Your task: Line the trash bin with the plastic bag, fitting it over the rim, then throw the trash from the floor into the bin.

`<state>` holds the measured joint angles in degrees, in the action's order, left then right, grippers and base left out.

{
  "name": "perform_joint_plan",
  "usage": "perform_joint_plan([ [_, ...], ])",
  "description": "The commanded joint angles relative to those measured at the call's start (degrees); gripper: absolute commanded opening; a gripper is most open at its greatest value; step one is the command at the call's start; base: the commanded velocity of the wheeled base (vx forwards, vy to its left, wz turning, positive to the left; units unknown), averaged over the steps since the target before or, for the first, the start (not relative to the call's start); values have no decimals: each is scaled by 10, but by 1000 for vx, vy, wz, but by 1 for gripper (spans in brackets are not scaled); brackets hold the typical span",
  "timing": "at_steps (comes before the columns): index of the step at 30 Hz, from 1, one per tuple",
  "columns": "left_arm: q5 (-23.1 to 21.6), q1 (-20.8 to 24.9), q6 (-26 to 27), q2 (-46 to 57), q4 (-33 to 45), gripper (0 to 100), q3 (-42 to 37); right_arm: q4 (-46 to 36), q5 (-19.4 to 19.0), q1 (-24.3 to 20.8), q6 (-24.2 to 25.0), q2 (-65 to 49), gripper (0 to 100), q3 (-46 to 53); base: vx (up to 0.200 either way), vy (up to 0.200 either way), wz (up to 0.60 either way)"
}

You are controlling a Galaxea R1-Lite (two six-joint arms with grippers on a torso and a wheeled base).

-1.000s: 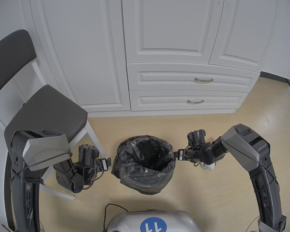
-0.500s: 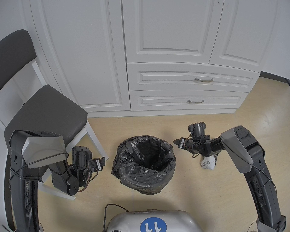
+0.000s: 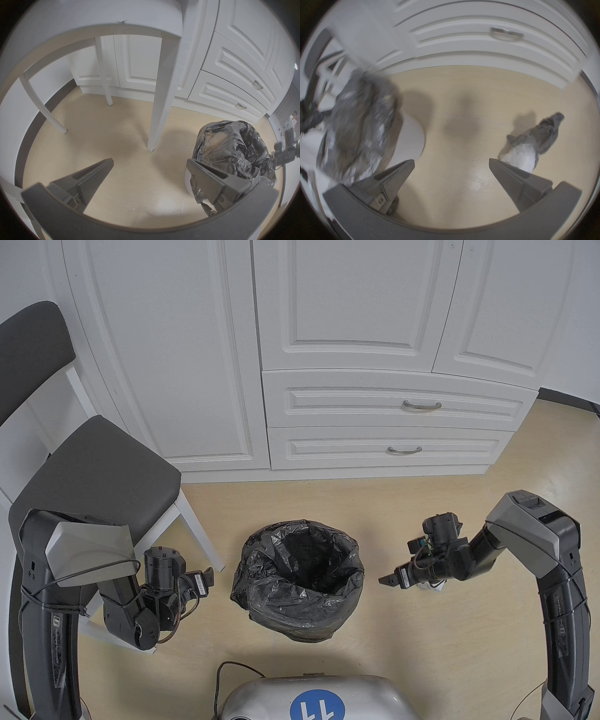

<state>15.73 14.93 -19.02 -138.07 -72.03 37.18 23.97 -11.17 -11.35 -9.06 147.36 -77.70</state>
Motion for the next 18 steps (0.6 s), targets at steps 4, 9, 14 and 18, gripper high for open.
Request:
perform_joint_plan([
  [4, 0, -3, 0, -10, -29, 100, -20, 186, -229, 1, -213, -59, 100, 222, 0, 0, 0],
  [9, 0, -3, 0, -11, -37, 100, -19, 198, -230, -32, -228, -36, 100, 197, 0, 0, 0],
  [14, 1, -9, 2, -11, -59, 100, -31, 195, -228, -57, -228, -1, 100, 140, 0, 0, 0],
  [18, 3, -13, 2, -11, -66, 100, -33, 181, -229, -60, -227, 9, 100, 108, 0, 0, 0],
])
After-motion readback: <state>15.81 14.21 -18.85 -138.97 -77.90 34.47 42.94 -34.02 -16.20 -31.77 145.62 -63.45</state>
